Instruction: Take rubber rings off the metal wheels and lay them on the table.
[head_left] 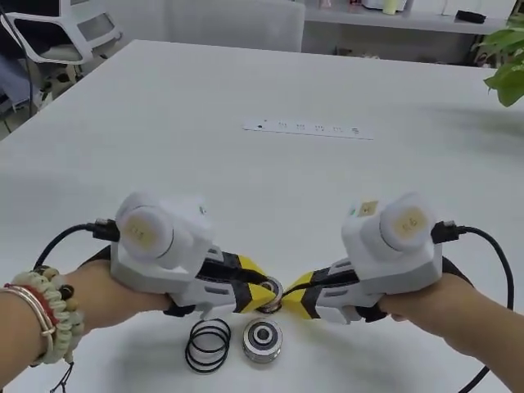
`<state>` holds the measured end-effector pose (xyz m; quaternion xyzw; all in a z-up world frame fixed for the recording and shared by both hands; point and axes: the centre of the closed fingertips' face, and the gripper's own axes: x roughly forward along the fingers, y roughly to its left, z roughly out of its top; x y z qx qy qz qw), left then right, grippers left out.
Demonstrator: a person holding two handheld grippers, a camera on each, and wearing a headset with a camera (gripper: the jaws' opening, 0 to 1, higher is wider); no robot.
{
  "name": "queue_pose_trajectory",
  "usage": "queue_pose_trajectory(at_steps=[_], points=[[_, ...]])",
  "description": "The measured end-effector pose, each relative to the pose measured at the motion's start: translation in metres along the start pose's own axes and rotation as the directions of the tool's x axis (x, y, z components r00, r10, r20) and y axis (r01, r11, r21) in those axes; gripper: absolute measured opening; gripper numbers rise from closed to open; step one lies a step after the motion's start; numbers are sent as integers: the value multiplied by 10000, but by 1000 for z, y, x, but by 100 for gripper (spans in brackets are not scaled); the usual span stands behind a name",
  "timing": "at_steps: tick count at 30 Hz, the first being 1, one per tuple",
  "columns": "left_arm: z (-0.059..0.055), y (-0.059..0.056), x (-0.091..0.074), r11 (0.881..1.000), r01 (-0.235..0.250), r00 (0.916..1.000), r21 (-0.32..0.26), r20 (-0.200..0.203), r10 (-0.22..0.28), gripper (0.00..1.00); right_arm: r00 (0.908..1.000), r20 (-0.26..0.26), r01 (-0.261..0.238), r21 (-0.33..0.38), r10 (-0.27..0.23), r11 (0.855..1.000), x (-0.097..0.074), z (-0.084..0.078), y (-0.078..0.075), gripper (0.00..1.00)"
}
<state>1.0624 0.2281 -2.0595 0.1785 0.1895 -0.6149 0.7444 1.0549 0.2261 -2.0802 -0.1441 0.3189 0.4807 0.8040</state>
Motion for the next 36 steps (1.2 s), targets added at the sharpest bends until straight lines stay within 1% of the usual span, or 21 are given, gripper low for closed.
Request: queue_pose_trajectory(at_steps=[1, 2, 3, 4, 6, 7, 8, 9, 10, 11, 12, 13, 14, 15, 16, 19, 22, 23, 27, 32, 36], points=[[0, 0, 0, 10000, 4, 10000, 10, -2, -4, 8, 10000, 1, 39, 131, -39, 9999, 0, 0, -1, 0], [0, 0, 0, 10000, 4, 10000, 18, -5, -4, 8, 10000, 34, 83, 410, -85, 9991, 0, 0, -2, 0], [0, 0, 0, 10000, 3, 10000, 29, -7, -3, 8, 9999, 112, -9, 1001, -2, 9950, 0, 0, -1, 0], [0, 0, 0, 10000, -3, 10000, 36, -4, 3, 8, 9997, 221, 15, 1705, -53, 9854, -1, -1, -4, 0], [0, 0, 0, 10000, 13, 10000, 76, -15, -13, 8, 9991, 421, -124, 2325, 26, 9725, -2, -1, -5, 0], [0, 0, 0, 10000, 25, 10000, 84, -9, -25, 8, 9983, 574, -197, 2706, 43, 9625, -3, -1, -5, 0], [0, 0, 0, 10000, 29, 10000, 78, -1, -29, 8, 9977, 678, -252, 3105, 43, 9502, -4, -1, -6, 0], [0, 0, 0, 9999, 32, 10000, 96, 6, -32, 8, 9971, 764, -326, 3586, 55, 9329, -5, -1, -7, 0], [0, 0, -1, 9999, 29, 10000, 134, 20, -29, 8, 9952, 982, -410, 4110, 5, 9107, -6, 1, -9, 0], [0, 0, -1, 9999, 27, 10000, 140, 30, -28, 8, 9935, 1137, -463, 4346, -38, 8995, -7, 2, -11, 0], [0, 0, -1, 9999, 42, 10000, 117, 51, -42, 8, 9848, 1728, -672, 4660, -163, 8822, -10, 11, -15, 0], [0, 0, -1, 9999, 41, 10000, 142, 58, -42, 8, 9816, 1911, -979, 5014, 4, 8597, -12, 14, -13, 0], [0, 0, 0, 9998, 39, 10000, 188, 58, -40, 8, 9817, 1899, -1120, 5292, 112, 8411, -13, 13, -11, 0], [0, 0, 0, 9997, 31, 10000, 238, 55, -32, 8, 9860, 1667, -840, 4928, 7, 8661, -11, 9, -14, 0], [0, -1, 0, 9996, 30, 10000, 276, 66, -32, 8, 9859, 1675, -880, 4879, 58, 8685, -12, 9, -10, 0], [0, -2, 0, 9993, 45, 9999, 360, 89, -48, 8, 9854, 1695, -1025, 5064, 177, 8562, -12, 11, -7, 0], [0, -2, 0, 9988, 90, 10000, 491, 31, -92, 8, 9859, 1654, -1060, 5083, 239, 8546, -14, 13, -4, 0], [1, -3, 0, 9980, 99, 9999, 625, 15, -100, 8, 9855, 1675, -1107, 5125, 273, 8515, -14, 14, -3, 0], [1, -3, 0, 9973, 74, 10000, 736, -30, -72, 8, 9856, 1662, -1123, 5034, 315, 8567, -13, 16, -1, 0], [1, -3, 0, 9972, 88, 10000, 738, -18, -87, 8, 9860, 1627, -1126, 4828, 374, 8685, -12, 18, 1, 0], [1, -3, 0, 9974, 86, 10000, 715, -3, -86, 8, 9850, 1673, -1192, 4825, 423, 8677, -12, 19, 2, 0]])
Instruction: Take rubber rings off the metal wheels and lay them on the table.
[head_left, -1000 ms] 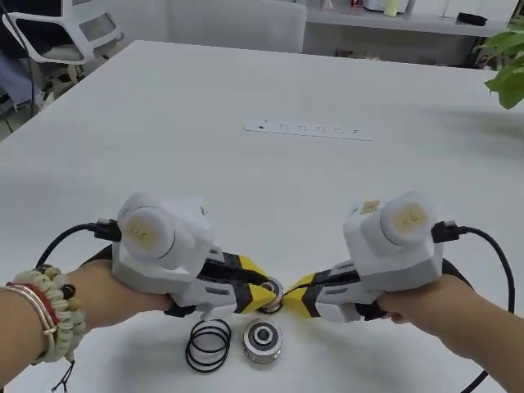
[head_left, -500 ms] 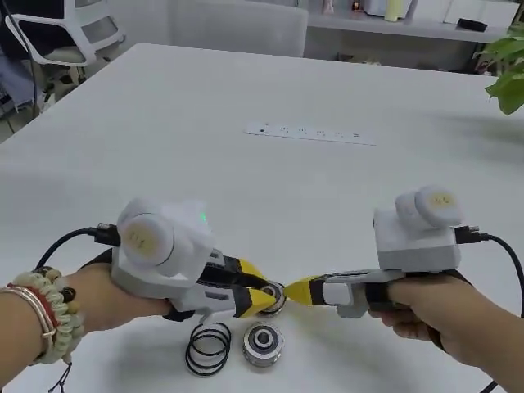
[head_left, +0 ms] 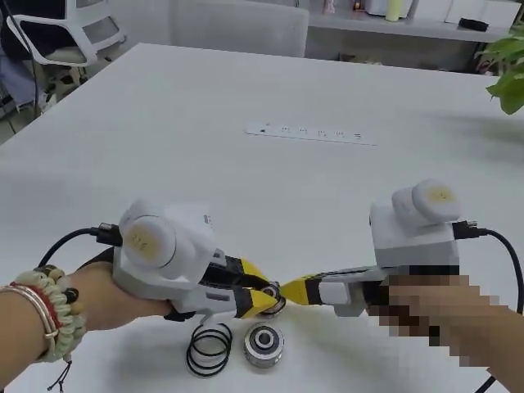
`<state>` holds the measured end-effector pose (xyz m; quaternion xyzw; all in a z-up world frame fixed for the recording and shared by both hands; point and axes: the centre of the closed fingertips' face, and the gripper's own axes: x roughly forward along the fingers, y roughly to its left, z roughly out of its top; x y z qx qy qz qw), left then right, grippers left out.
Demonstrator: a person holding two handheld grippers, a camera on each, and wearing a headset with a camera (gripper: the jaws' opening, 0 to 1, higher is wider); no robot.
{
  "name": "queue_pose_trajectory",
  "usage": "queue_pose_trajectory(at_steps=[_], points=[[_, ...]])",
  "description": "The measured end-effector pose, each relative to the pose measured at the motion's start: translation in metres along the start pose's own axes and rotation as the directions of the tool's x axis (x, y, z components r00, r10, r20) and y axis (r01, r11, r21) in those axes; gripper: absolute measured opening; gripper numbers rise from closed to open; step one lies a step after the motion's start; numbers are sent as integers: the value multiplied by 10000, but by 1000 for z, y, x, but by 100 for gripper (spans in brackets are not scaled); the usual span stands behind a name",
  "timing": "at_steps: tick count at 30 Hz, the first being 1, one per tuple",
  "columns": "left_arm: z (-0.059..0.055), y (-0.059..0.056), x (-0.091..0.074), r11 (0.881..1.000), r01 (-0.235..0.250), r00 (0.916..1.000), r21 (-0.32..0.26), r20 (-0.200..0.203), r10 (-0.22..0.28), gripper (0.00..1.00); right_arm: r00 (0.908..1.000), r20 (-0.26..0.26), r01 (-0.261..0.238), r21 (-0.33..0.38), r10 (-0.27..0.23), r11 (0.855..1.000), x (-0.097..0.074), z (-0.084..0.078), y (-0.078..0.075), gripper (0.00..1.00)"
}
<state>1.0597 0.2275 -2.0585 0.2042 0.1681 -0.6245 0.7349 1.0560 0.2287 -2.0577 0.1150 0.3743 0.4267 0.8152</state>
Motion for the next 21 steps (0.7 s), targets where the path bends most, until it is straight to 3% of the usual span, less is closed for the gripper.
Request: queue_pose_trajectory(at_steps=[12, 13, 14, 15, 16, 17, 19, 21], points=[[-1, -1, 0, 9998, 61, 9999, -170, 98, -60, 8, 9998, -26, -193, -117, 192, 9997, 1, 1, 4, 0], [-1, -1, 0, 9998, 63, 9999, -181, 100, -62, 8, 9958, 366, -838, 1, 838, 9965, 2, 9, 16, 0], [-1, -1, 0, 9998, 60, 9999, -179, 103, -58, 8, 9928, 467, -1112, 207, 1102, 9936, 1, 13, 23, 0], [-1, -1, 0, 9998, 52, 9999, -197, 108, -50, 8, 9979, 243, -602, -8, 602, 9982, 1, 11, 15, 0], [-1, -1, 0, 9997, 48, 9999, -226, 115, -46, 8, 9998, 42, -195, -872, 200, 9960, 2, 9, 9, 0], [-1, -1, 0, 9997, 48, 9999, -243, 123, -45, 8, 9996, 204, -159, -936, 179, 9955, 4, 11, 10, 0], [-1, -1, 0, 9996, 41, 9999, -271, 140, -37, 8, 9992, 194, -345, -345, 352, 9988, 3, 9, 11, 0], [0, -1, -1, 9996, 27, 9999, -298, 164, -22, 8, 9999, 135, -93, -396, 99, 9992, 2, 8, 5, 0]])
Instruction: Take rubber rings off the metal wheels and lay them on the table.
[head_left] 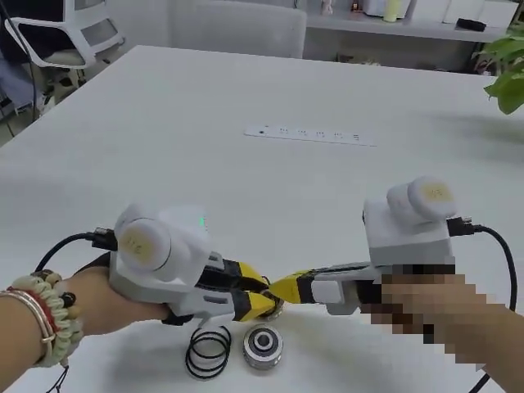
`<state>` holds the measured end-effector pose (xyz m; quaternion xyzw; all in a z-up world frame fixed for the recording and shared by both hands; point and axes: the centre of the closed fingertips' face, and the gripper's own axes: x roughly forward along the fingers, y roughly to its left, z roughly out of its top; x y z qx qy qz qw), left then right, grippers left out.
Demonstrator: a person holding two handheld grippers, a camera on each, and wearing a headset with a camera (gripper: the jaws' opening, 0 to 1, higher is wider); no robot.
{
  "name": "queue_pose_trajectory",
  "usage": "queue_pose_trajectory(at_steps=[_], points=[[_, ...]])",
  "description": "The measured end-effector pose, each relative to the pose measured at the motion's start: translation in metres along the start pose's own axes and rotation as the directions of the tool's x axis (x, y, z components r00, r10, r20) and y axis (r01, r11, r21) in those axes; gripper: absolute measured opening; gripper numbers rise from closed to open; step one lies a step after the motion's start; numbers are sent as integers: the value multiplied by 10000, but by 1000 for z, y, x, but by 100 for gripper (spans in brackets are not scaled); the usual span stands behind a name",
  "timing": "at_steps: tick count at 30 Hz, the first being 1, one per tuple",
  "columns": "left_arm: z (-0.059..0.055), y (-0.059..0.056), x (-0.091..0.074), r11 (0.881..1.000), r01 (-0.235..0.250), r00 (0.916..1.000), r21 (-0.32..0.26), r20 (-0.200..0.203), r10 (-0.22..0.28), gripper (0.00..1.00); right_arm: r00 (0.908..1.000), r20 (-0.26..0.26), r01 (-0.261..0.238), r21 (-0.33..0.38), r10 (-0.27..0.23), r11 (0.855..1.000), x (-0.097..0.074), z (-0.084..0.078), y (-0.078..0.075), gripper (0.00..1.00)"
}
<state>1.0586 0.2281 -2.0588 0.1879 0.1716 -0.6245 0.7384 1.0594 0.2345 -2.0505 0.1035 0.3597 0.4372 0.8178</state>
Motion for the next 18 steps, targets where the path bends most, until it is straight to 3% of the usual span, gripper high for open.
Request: queue_pose_trajectory(at_steps=[8, 11, 15, 18], points=[[1, -1, 0, 9997, -188, 9998, 141, 63, 187, 8, 9982, -342, 486, -110, -489, 9988, 2, -8, -8, 0], [2, -1, 1, 9996, -212, 9998, 198, 28, 212, 8, 9981, -391, 461, -150, -467, 9988, 2, -8, -8, 0], [1, 1, 2, 9997, -158, 9999, -170, -19, 157, 8, 9980, -350, 515, -123, -519, 9986, 0, -5, -9, 0], [1, 1, 2, 9999, -143, 9999, -43, -80, 143, 8, 9983, -276, 504, -92, -506, 9987, -1, -3, -8, 0]])
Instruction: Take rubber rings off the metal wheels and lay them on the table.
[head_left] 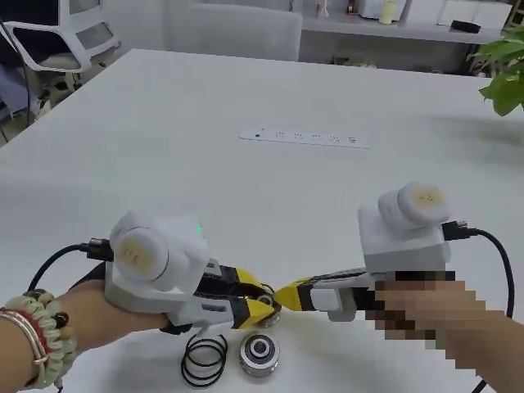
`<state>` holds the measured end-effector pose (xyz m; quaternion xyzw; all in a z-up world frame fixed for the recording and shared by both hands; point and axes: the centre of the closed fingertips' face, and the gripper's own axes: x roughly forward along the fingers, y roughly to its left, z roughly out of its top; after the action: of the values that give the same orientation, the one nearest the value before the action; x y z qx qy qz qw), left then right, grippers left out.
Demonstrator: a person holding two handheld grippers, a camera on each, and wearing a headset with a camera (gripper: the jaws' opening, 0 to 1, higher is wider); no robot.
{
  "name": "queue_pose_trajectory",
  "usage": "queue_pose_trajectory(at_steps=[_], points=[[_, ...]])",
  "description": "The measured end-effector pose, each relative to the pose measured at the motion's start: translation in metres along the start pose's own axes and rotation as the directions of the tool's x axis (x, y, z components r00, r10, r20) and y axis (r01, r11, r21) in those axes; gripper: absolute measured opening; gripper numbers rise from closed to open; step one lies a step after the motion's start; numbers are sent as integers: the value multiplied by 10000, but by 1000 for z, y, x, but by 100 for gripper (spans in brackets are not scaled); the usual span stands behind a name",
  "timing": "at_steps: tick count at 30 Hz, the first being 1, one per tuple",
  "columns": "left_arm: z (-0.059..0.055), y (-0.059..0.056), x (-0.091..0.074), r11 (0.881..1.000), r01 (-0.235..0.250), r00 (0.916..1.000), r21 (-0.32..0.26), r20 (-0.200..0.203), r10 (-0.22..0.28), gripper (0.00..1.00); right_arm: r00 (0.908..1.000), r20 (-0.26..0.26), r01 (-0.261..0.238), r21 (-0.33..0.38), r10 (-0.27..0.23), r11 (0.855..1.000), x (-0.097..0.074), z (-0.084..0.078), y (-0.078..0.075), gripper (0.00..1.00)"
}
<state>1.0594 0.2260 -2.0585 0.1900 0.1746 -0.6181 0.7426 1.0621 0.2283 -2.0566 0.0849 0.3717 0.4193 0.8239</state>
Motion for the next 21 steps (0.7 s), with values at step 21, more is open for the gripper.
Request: queue_pose_trajectory(at_steps=[21], points=[[4, -5, -14, 9970, 581, 9968, 516, -580, -551, 34, 9984, -297, 457, -592, -475, 9972, -5, 0, -7, 0]])
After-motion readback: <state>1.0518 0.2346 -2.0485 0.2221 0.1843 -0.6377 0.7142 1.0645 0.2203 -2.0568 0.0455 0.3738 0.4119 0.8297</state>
